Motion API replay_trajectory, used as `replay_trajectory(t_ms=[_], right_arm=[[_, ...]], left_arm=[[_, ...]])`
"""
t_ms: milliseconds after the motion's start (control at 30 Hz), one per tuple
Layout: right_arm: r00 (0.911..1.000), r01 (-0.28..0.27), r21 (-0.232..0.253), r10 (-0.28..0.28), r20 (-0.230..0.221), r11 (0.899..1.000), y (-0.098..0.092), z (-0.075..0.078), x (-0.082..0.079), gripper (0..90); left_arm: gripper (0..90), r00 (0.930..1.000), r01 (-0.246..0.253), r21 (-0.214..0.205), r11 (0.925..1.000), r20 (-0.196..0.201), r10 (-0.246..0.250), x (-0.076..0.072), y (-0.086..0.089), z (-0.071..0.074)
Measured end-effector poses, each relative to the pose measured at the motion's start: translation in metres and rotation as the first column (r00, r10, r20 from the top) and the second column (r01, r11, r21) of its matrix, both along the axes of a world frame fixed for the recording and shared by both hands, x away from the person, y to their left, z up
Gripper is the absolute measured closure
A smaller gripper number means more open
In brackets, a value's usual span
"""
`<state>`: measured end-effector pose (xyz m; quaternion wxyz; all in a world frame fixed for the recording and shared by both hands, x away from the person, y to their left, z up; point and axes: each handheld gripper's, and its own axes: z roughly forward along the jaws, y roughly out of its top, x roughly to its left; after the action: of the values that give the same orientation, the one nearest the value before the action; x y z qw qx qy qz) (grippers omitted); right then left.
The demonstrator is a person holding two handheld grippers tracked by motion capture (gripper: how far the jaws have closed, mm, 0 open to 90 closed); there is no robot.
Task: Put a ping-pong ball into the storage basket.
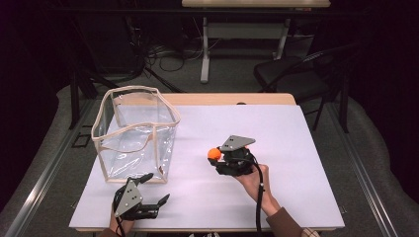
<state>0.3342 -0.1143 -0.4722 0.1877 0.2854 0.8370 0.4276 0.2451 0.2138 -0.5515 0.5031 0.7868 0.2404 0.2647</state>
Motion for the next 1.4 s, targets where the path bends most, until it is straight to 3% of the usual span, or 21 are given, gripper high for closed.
replay_trajectory(t_ms=[1400], right_arm=[[0.999, -0.033, -0.045, 0.035, 0.028, 0.998, 0.024, 0.021, 0.017, 50.5]], left_arm=[[15.9, 0.9999, 0.003, -0.001, 1.0, -0.01, -0.003, 0.001, 0.0, 0.0]])
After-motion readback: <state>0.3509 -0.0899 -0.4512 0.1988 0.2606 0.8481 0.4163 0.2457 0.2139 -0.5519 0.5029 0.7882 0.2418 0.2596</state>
